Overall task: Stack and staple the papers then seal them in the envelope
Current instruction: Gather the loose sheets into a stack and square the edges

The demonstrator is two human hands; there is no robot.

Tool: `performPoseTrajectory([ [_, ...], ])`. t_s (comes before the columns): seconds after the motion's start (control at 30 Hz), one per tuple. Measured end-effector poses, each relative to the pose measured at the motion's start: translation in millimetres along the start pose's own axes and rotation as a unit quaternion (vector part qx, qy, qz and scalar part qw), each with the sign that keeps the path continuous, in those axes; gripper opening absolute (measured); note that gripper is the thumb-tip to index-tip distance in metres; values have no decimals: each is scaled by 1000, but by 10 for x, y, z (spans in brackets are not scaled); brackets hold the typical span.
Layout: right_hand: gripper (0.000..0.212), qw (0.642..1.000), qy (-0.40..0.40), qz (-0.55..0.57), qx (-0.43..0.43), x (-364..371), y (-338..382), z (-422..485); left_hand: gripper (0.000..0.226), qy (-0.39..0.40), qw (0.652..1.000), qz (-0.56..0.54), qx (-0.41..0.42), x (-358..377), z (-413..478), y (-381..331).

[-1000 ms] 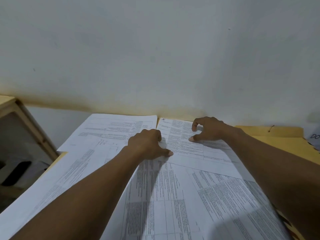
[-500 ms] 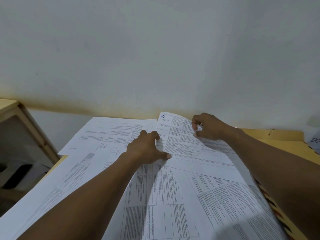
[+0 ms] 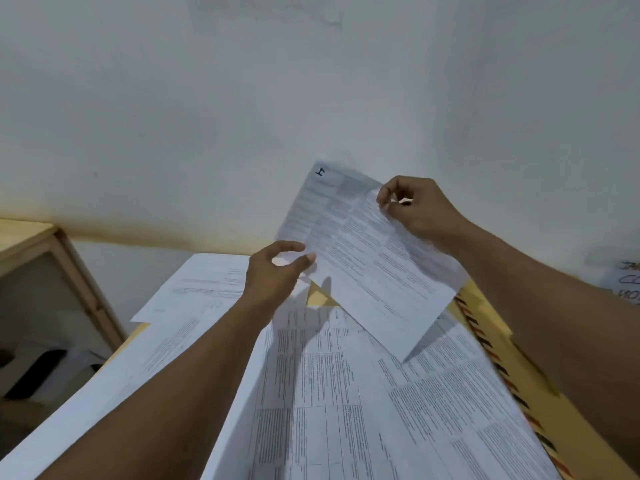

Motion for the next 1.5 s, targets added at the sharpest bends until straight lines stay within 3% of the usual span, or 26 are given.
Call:
performPoseTrajectory([
  [0.07, 17, 999, -32, 36, 13, -122, 119, -38, 21, 11, 998, -54, -39, -3, -75, -93],
  [0.2, 16, 988, -55, 113, 92, -284, 199, -260, 20, 126, 976, -132, -118, 57, -265, -215],
  [0.4, 4, 978, -55, 73, 187, -432, -112, -832, 23, 137, 982, -104, -81, 45, -601, -177],
  [0.5, 7, 975, -37, -29, 218, -540, -385, -1175, 25, 135, 984, -85, -83, -60, -717, -26],
  [0.6, 5, 970, -12, -157, 185, -640, -659, -1555, 26, 128, 986, -67, -88, -150, -790, 122],
  [0.7, 14, 928, 83, -339, 126, -648, -872, -1850, 26, 121, 988, -55, -84, -210, -843, 214],
  [0.8, 33, 887, 109, -442, 75, -538, -859, -1939, 26, 111, 987, -62, -94, -252, -857, 278],
  [1.03, 50, 889, 206, -400, 88, -50, -716, -1830, 26, 109, 988, -49, -98, -424, -752, 308],
  [1.23, 63, 878, 168, -423, 146, -87, -774, -1680, 25, 95, 989, -33, -105, -567, -605, 380],
  [1.33, 53, 877, 166, -426, 145, -140, -778, -1634, 24, 86, 991, -8, -100, -568, -550, 442],
  [1.5, 39, 907, 113, -369, 168, -150, -801, -1627, 25, 98, 989, -28, -106, -485, -553, 476],
])
Point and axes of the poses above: each hand's wrist, its own z-axis towards the middle knuckle, its own x-axis out of the palm, y = z × x, the point moved 4 cm from there along z, towards the middle knuckle, and after that the axes turned 14 degrees about -y, right-handed, at the moved point
